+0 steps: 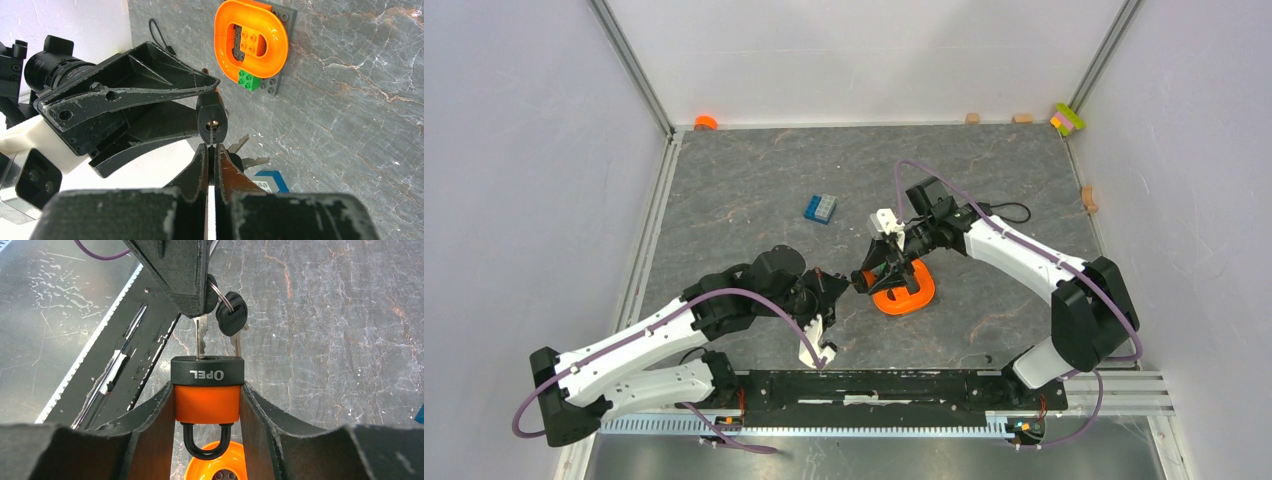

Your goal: Unlock with the key

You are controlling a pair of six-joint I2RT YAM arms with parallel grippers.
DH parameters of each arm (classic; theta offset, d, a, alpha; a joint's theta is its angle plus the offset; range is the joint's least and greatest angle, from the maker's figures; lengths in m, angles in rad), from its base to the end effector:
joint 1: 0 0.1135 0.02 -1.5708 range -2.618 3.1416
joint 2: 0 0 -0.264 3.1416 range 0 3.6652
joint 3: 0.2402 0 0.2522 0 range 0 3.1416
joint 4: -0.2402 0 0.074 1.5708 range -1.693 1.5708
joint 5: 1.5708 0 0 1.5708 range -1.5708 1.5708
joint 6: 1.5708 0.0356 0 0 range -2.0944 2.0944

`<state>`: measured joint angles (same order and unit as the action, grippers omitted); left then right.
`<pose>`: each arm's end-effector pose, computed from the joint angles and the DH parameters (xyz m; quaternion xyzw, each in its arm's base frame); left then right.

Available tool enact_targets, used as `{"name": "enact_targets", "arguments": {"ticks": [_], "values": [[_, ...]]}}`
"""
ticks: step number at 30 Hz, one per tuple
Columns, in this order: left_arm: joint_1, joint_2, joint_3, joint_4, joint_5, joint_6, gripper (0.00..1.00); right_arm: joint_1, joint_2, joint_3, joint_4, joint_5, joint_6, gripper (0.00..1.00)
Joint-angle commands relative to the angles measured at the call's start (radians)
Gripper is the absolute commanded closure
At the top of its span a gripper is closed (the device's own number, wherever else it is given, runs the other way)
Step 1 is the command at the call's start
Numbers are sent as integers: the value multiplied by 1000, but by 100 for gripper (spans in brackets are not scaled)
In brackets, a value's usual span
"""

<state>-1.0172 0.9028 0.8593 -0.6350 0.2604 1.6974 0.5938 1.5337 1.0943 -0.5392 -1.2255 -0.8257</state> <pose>0.0911 -0.1649 0.3020 0.8860 0.1348 0.0323 0.4424 0.2344 0.1987 0.2560 -0.6372 0.4842 0.5188 0.3007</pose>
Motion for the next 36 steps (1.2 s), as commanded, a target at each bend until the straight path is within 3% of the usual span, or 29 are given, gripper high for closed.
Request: {"name": "enact_targets", "arguments": {"ticks": [1,36], "values": [[-10,-12,33,18,-2,-33,98,3,-41,-5,33,-31,8,100],[-12,-16,24,14,14,-57,98,3,-60,-31,57,-25,9,100]]}}
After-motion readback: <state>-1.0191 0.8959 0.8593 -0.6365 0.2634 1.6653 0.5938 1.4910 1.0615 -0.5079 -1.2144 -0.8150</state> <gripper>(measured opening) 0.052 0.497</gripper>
